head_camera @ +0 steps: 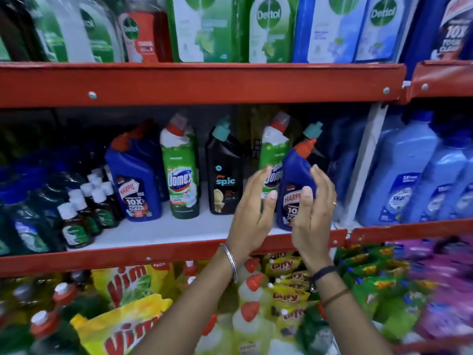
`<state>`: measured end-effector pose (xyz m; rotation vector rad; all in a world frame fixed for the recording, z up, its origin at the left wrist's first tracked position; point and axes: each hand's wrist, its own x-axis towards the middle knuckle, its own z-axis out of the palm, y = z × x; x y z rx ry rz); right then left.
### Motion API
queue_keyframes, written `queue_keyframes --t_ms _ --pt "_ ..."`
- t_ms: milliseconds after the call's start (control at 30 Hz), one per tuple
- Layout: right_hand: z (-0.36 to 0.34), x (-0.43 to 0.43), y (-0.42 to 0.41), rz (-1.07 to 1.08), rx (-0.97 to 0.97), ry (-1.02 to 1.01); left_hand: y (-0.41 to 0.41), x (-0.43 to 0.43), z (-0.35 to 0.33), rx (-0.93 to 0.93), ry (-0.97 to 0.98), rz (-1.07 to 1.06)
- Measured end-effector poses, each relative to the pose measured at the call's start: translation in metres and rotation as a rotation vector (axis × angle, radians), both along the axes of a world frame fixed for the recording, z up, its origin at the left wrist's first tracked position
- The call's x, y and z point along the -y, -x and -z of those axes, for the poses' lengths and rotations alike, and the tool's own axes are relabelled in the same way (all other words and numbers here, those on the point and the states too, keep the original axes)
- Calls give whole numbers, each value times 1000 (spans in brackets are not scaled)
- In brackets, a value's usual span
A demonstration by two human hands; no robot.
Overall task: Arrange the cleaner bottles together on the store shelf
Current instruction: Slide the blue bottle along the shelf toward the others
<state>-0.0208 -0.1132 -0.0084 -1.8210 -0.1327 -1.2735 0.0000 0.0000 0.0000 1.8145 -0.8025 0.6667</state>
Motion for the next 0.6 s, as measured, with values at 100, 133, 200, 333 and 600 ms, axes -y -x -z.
queue_keyframes --t_ms 100,133,200,333,600 --pt "17 14 -7 31 -53 -105 -9 15 16 -235 48 11" --pt "23 16 -9 15 -86 -148 -10 20 20 -302 52 13" --pt "32 26 -17 19 -157 -186 -17 29 24 -400 80 44" --pt "43 48 -32 -119 -331 -174 -34 42 24 -509 137 91" --pt "45 72 -38 -255 -332 -171 -38 51 25 -562 165 -32"
